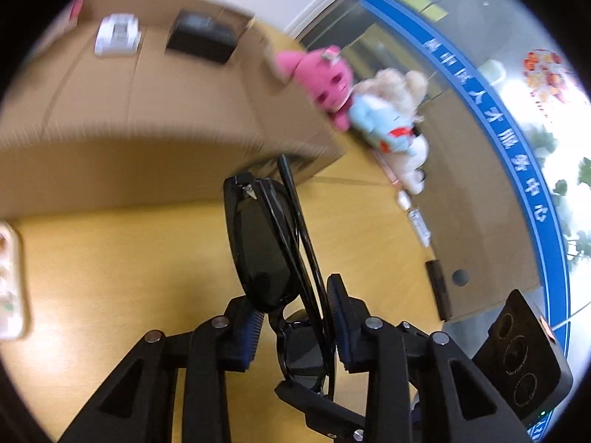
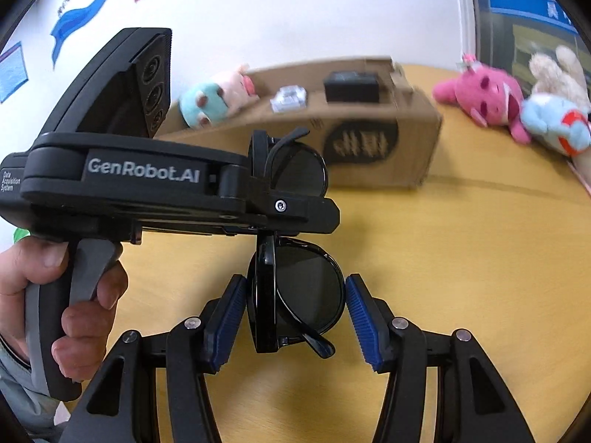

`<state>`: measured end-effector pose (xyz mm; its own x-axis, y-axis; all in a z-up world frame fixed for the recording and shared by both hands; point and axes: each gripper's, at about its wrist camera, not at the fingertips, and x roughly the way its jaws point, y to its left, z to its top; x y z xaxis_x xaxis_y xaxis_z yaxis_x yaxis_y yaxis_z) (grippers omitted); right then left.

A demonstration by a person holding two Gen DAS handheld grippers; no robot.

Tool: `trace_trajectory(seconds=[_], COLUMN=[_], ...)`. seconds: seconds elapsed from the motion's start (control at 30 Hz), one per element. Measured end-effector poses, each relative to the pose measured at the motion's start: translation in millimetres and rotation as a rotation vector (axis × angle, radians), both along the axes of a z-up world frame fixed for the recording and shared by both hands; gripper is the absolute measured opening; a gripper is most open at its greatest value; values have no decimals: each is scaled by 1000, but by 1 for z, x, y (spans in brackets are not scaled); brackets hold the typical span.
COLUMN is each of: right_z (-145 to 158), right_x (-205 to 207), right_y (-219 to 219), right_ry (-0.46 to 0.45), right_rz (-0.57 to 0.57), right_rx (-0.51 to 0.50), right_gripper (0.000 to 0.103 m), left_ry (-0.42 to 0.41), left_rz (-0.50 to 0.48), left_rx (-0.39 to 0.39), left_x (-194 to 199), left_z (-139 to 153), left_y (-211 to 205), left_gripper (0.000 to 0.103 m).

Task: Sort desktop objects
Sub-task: 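Lift the sunglasses with both grippers and carry them over the box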

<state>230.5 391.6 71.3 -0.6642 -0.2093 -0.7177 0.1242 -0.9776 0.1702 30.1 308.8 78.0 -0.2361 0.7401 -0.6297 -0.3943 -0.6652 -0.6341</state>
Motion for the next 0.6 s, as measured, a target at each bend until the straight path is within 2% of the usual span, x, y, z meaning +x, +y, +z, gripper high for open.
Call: trace_trajectory(seconds=[0.17, 0.4, 0.47, 0.6], right_z=[49, 111, 124, 144], right_x=[-7, -57, -76, -125], right_y=[-16, -16, -12, -1], right_ry=[121, 242, 257, 272], right_rz=[11, -13, -24, -50], right_rx=[30, 28, 18, 27], right_gripper=[53, 53, 53, 53], left_ry=[94, 159, 175, 150], left_rz=[-4, -37, -47, -61], left_rx=[38, 59, 56, 76], left_x=[-20, -90, -108, -157], left_z=[57, 125, 137, 147], left_y=[-12, -7, -3, 4], left_gripper=[32, 32, 31, 30])
